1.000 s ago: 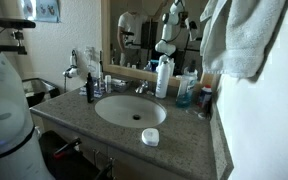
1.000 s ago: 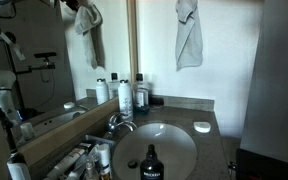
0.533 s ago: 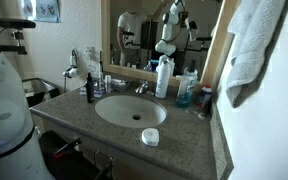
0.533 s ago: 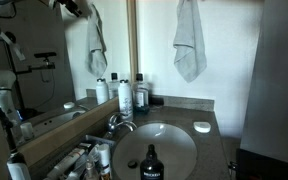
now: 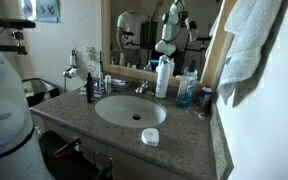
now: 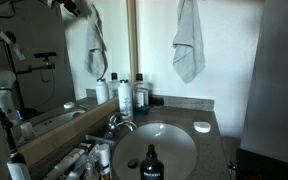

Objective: Hang the towel on the wall

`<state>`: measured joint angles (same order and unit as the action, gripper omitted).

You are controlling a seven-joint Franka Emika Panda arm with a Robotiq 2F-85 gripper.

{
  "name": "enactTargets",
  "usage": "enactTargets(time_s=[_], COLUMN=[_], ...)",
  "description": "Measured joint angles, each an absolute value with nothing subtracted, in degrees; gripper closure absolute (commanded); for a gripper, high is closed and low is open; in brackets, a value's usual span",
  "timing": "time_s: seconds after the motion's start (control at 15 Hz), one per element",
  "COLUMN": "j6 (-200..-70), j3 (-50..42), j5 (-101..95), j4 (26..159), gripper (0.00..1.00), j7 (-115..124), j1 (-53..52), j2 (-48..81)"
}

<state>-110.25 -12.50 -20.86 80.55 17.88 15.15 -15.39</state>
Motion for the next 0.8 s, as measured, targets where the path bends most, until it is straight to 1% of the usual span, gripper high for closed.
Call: enactTargets(time_s=[0.33,0.8], j6=[-110.3,-110.9], j3=[-9.3,-2.5], j5=[-23.1,-28.4], j4=[85.1,101.1], gripper=[0.0,0.0], j7=[17.9,21.1], j1=[14.5,14.7], j2=[-20.6,-34.1])
